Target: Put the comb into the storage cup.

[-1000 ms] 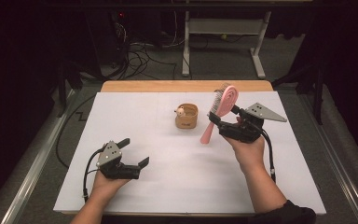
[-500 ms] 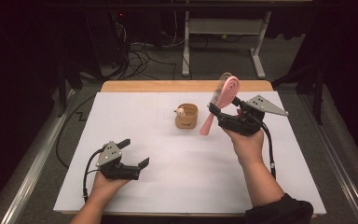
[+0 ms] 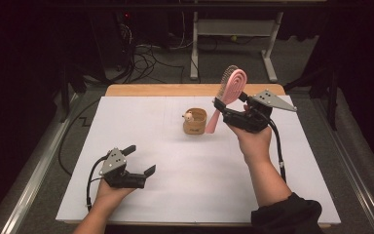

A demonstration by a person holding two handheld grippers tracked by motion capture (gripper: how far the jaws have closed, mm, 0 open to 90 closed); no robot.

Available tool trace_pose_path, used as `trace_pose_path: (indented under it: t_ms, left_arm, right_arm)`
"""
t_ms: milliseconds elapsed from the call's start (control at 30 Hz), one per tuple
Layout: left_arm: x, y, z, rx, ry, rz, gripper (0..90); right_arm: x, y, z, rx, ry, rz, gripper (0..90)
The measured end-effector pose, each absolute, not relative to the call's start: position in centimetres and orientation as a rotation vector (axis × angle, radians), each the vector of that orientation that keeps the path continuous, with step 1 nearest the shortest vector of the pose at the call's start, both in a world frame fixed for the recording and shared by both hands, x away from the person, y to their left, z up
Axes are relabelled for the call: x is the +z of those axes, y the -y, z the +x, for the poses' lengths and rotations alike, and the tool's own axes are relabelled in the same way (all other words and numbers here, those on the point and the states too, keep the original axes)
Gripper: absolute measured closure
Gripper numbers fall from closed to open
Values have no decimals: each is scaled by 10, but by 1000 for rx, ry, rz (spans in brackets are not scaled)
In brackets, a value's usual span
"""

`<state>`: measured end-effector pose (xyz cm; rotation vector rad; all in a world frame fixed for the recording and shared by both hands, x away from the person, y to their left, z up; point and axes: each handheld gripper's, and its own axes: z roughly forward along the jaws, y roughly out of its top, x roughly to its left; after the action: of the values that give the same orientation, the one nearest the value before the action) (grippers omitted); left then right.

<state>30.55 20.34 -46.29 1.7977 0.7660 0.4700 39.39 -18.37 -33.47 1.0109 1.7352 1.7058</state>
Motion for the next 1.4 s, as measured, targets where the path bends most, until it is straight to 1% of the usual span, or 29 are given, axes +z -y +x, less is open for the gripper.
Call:
trace_pose_path:
  t_ms: [433, 933, 1100, 1400]
  left_arm:
    - [-464, -204, 306, 461, -763, 1801, 0]
    - [-463, -205, 306, 447, -765, 1801, 0]
    - [-464, -206, 307, 472, -772, 1813, 0]
    - [-463, -206, 305, 473, -766, 1803, 0]
  right_arm:
    - [-335, 178, 409, 1723, -1686, 1049, 199]
    - [-334, 163, 425, 1694, -1675, 1016, 199]
    - [-336, 157, 431, 1684, -1688, 1014, 199]
    - [-335, 147, 443, 1668, -1691, 995, 199]
